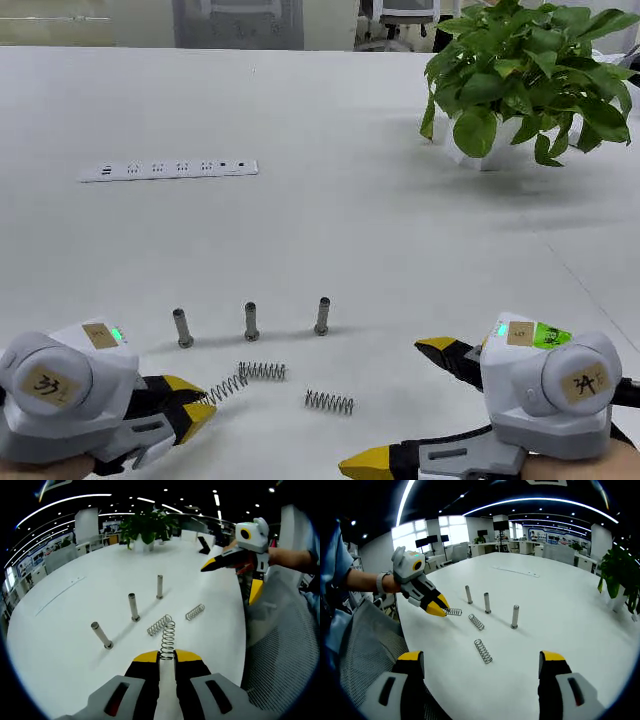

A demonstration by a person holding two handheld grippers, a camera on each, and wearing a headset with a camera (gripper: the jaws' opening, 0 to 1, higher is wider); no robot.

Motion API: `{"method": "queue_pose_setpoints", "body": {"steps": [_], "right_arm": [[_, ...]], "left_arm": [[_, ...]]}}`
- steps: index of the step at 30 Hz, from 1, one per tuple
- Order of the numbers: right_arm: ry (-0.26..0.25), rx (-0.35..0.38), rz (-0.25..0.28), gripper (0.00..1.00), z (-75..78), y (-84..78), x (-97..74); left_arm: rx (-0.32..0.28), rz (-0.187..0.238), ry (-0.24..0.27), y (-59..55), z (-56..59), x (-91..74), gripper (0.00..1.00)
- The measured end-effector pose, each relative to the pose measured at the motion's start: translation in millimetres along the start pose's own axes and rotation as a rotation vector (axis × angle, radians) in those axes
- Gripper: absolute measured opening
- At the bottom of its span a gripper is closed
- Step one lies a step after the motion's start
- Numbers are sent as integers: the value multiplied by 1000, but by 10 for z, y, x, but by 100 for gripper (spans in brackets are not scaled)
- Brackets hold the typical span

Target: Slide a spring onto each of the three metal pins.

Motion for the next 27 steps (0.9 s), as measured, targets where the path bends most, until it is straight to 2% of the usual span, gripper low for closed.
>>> {"method": "queue_pose_setpoints", "body": {"steps": [1,4,10,12,15,20,24,25,27], "right_arm": [[6,1,3,96,-9,18,9],[75,21,17,91,-105,96,45],[133,22,45,85,-204,293,136],[156,18,36,78,-241,322,158],[196,-12,22,72,-309,356,199],[265,-55,-1,57,-410,388,228],[307,-124,-36,50,-476,378,250],[307,-143,-31,48,-490,392,262],[340,-152,-38,42,-548,399,260]], "left_arm": [[3,8,-3,25,14,-8,10],[19,36,-29,100,84,-24,10],[58,72,-92,185,219,-38,10],[70,83,-113,209,251,-43,10],[100,103,-175,250,330,-50,10],[133,116,-239,299,410,-58,10],[165,128,-272,317,413,-60,10],[174,136,-282,329,413,-61,10],[181,141,-295,346,408,-60,10]]}}
Point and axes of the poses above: the centre of the closed fingertips' face, and the gripper's own axes: x roughly forward along the fingers, z roughly to its right, y roughly out of its top, the point moved 3 cm from there along -x, roughly backward along the fingers, and after that the axes turned 4 degrees about x, right-handed, at the moved point
